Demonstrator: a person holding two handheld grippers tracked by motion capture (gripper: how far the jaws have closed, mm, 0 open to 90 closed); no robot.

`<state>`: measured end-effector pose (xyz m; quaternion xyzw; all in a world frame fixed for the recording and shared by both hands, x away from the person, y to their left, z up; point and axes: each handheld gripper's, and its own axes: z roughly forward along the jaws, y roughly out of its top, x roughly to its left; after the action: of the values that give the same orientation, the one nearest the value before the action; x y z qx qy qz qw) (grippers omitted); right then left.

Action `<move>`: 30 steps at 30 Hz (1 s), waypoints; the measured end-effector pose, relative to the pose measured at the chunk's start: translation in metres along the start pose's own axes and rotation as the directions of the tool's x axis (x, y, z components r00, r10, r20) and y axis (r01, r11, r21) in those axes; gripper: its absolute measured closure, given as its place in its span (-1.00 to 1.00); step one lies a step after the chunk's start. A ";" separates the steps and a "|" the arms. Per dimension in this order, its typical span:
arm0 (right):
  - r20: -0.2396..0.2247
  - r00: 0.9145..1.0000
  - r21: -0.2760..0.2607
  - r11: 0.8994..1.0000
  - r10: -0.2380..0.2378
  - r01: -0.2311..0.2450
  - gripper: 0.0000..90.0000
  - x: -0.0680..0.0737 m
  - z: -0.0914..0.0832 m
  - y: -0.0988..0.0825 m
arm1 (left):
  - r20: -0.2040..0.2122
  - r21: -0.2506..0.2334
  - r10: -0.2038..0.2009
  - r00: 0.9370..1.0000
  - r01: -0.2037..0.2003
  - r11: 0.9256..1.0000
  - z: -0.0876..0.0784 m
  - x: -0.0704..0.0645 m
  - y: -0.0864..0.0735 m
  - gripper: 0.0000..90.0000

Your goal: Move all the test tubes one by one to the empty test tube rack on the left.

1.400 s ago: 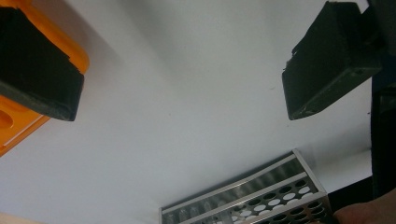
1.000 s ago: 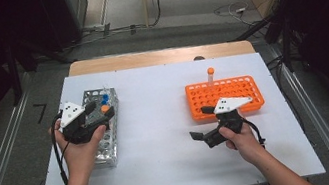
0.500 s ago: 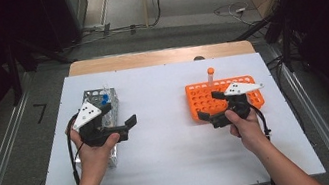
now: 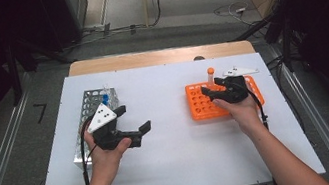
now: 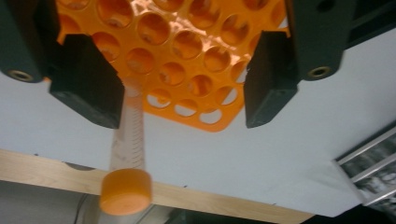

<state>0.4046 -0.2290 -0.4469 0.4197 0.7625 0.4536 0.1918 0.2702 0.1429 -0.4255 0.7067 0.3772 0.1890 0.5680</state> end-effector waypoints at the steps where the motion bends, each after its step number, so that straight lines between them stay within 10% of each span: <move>1: 0.008 1.000 0.000 1.000 0.006 -0.006 -0.23 -0.002 0.003 0.000 | 0.001 0.002 0.001 1.000 -0.001 1.000 0.000 0.000 0.000 -1.00; 20: 0.168 0.985 0.122 0.991 0.039 -0.060 0.61 -0.014 0.029 0.006 | 0.024 0.019 -0.002 1.000 0.001 1.000 0.005 -0.004 -0.002 -1.00; 30: 0.141 0.990 0.009 0.999 0.030 -0.032 0.62 -0.012 0.006 0.013 | 0.037 0.016 0.002 0.999 -0.003 1.000 0.006 -0.006 -0.002 -1.00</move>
<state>0.4213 -0.2328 -0.4398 0.4635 0.7430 0.4215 0.2356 0.2694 0.1345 -0.4275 0.7151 0.3675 0.1736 0.5688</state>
